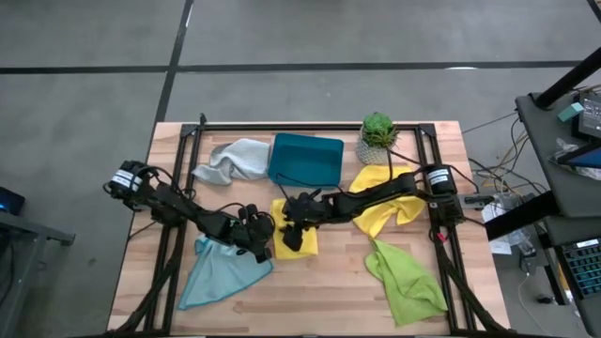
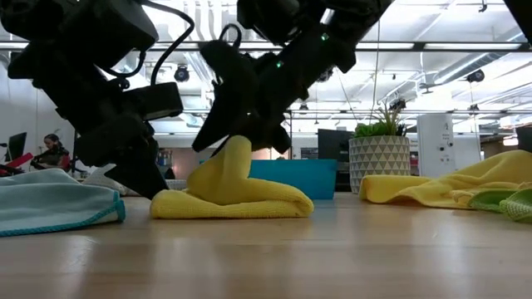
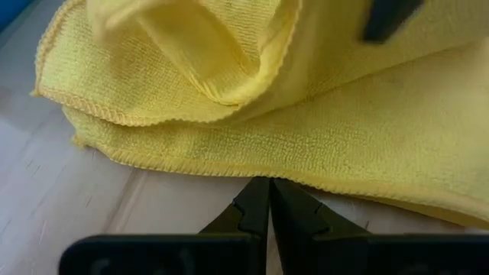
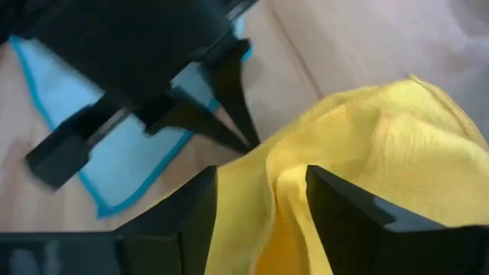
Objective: Fold microfiber towels
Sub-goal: Fold the left yellow microfiber cloth
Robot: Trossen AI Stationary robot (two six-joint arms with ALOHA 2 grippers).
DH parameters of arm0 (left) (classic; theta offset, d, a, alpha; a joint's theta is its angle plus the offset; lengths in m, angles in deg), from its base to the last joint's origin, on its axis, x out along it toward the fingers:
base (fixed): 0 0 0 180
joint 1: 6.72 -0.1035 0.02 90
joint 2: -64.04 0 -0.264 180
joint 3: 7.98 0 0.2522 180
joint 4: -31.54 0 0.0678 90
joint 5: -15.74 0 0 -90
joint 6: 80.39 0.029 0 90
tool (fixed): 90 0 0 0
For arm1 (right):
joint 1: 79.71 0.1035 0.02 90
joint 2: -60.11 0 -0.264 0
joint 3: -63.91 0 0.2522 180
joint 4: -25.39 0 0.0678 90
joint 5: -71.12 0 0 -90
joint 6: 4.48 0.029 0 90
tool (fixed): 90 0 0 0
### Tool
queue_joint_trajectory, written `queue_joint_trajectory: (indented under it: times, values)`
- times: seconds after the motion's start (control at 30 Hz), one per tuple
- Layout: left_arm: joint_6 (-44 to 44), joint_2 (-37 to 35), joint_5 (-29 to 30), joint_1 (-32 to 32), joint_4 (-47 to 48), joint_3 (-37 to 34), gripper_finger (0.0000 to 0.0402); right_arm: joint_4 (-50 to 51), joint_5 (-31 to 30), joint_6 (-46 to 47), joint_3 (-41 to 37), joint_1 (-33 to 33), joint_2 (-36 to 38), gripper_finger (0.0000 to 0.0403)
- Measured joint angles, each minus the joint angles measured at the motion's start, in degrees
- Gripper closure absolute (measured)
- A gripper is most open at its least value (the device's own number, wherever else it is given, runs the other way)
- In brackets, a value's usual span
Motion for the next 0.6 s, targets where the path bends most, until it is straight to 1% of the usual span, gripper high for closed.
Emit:
queue_joint_trajectory:
  times: [0.2, 0.33, 0.43, 0.6]
  values:
    - [0.96, 0.0, -0.01, 0.0, -0.04, -0.04, 0.0402, 8.88, -0.23, -2.72, -0.46, 1.32, 5.5, 0.0209]
    - [0.98, 0.0, 0.01, 0.0, -0.02, -0.04, 0.0402, 12.04, -4.77, -2.77, -2.0, 3.74, 7.54, 0.0209]
    - [0.98, 0.0, 0.01, 0.0, -0.04, -0.04, 0.0402, 11.57, -7.64, -3.47, -2.68, 5.54, 7.69, 0.0209]
    - [0.98, 0.0, 0.01, 0.04, -0.02, -0.04, 0.0402, 4.28, -7.56, -9.82, -4.93, 8.23, 5.56, 0.0209]
